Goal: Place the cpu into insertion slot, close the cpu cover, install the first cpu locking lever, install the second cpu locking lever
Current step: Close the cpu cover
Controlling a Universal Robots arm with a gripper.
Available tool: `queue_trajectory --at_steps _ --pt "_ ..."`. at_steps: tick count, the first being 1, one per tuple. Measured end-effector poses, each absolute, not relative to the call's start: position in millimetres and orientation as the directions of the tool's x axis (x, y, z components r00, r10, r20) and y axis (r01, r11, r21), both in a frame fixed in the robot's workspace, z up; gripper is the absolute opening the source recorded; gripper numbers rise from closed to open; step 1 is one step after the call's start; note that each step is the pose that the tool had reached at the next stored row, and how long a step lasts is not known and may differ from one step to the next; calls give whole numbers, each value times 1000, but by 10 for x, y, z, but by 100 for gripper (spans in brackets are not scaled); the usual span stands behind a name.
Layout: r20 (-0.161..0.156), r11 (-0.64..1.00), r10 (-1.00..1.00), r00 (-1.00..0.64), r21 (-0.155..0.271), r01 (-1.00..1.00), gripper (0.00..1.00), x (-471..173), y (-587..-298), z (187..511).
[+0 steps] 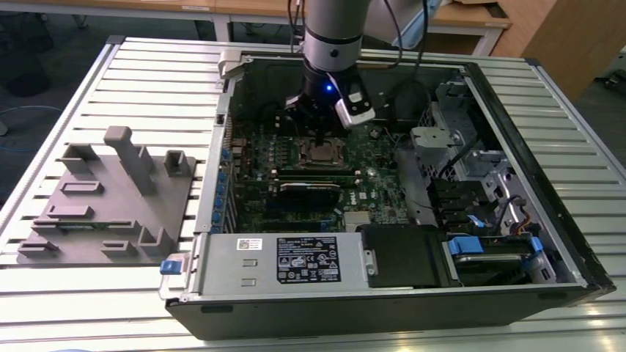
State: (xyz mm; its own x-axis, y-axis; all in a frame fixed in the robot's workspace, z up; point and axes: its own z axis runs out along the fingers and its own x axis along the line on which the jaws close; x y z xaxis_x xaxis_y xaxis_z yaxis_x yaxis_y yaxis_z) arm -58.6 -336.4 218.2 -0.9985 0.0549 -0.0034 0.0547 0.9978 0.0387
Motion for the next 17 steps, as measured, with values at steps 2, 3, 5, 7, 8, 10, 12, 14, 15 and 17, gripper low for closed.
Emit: queue_trajectory --at_steps 2,3,5,7,8,10,12,14,15,17 --pt "-4 998 55 -998 39 55 10 -608 -3366 2180" --pt "-4 998 55 -998 39 55 10 -621 -3367 2179" --pt "-5 998 55 -998 39 55 10 -646 -3368 2177" --pt "-6 998 55 -998 39 55 10 -669 -3369 2175" --pt "-6 998 55 -998 39 55 10 -680 -3369 2173" --pt "-6 998 55 -998 39 55 10 -694 -3370 2170" --pt "-7 998 55 -998 39 55 10 -706 -3371 2164" --pt "-7 998 55 -998 39 54 10 -707 -3371 2151" --pt "-7 998 55 -998 39 54 10 -707 -3372 2145" --pt "-7 998 55 -998 39 55 10 -710 -3372 2134"
